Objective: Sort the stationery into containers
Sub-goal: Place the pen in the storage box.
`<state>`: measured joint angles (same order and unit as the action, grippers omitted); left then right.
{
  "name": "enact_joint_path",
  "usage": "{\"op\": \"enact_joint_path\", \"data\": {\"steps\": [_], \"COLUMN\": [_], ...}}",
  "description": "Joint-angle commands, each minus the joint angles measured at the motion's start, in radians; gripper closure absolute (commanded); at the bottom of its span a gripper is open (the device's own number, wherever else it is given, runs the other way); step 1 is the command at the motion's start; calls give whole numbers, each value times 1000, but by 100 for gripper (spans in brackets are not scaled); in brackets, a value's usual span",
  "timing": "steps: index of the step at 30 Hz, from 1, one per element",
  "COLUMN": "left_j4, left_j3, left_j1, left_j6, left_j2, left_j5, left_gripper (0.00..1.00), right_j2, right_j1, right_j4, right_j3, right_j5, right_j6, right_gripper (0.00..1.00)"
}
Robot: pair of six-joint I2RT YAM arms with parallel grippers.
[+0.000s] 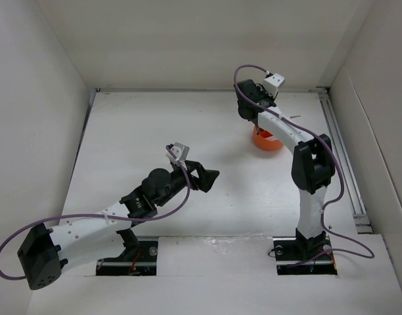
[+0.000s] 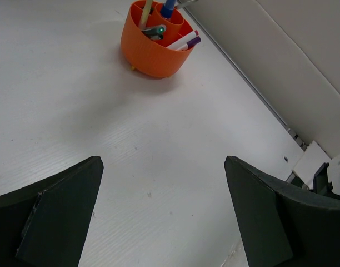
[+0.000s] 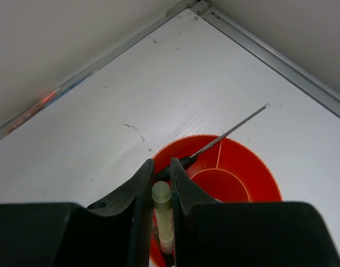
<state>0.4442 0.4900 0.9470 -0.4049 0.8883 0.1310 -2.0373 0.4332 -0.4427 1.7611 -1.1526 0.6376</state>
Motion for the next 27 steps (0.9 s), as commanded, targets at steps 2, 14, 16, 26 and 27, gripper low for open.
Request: {"op": "enact_joint_path", "data": {"steps": [2,14,16,26,27], "left_j4": [36,25,25,25,34], "left_j3": [-1,-1,-10,-10,-10], "left_j1": [-1,-1,-1,-1,-1], "left_j6": [-5,-14,-14,-23,-23], "left_j2": [-6,-15,-25,-34,-34], "left_j5": [-5,16,25,36,36], "left_gripper": [11,11,11,12,12], "right_j2": [-6,95,141,307,293], "right_j1": [7,56,65,67,58], "right_j4": [-5,-45,-56,-4,-13], "right_j3": [51,-12,-35,-155,-146], "right_j5": [5,2,2,142,161], "right_j6": [31,97,108,119,119], "right_gripper": [80,51,50,57,64]}}
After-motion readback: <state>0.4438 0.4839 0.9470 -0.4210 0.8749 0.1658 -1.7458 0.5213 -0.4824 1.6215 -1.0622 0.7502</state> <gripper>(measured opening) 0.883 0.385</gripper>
